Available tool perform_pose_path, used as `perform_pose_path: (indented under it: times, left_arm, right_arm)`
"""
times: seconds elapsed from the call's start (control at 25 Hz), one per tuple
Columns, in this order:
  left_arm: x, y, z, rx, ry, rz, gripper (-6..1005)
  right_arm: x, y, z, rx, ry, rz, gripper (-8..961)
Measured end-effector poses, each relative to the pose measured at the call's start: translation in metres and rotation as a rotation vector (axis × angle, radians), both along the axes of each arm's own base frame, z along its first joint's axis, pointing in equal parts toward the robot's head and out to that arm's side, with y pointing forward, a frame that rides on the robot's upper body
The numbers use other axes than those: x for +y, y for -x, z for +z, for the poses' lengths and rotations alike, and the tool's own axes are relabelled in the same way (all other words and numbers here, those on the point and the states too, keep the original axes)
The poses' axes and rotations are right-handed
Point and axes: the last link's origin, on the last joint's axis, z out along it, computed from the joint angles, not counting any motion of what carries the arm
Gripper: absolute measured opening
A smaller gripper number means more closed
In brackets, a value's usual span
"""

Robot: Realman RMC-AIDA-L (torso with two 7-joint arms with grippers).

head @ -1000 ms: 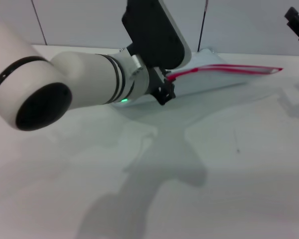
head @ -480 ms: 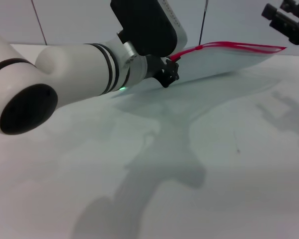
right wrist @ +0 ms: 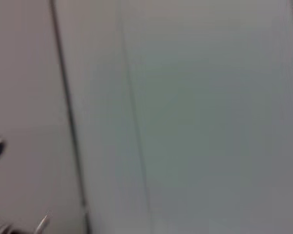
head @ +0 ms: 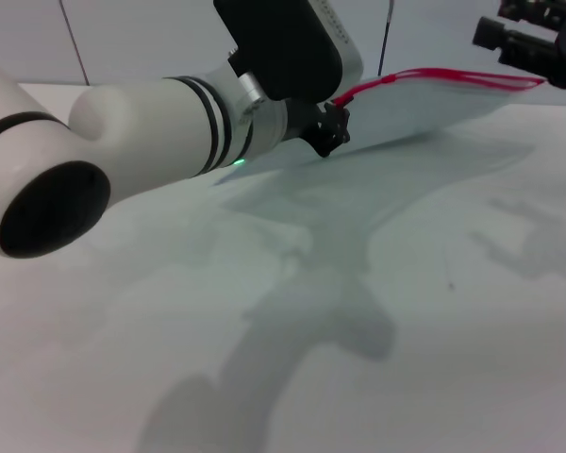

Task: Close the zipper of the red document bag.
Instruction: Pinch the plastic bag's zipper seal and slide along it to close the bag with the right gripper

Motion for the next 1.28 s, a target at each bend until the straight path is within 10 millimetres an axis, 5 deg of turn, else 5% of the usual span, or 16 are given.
perform_pose_path:
  times: [0.6,1.28]
  left_arm:
    - [-0.003,-0.013,0.004,-0.006,-0.007,-0.047,69]
    - [-0.01,-0.029,0.004,-0.027,0.021,-0.094,72]
  right_arm:
    - [0.005,0.031,-0.006,-0.547,-0.206,0.076,680]
    - [-0.002,0.047,-0.005,-0.613,-0.196,0.212,680]
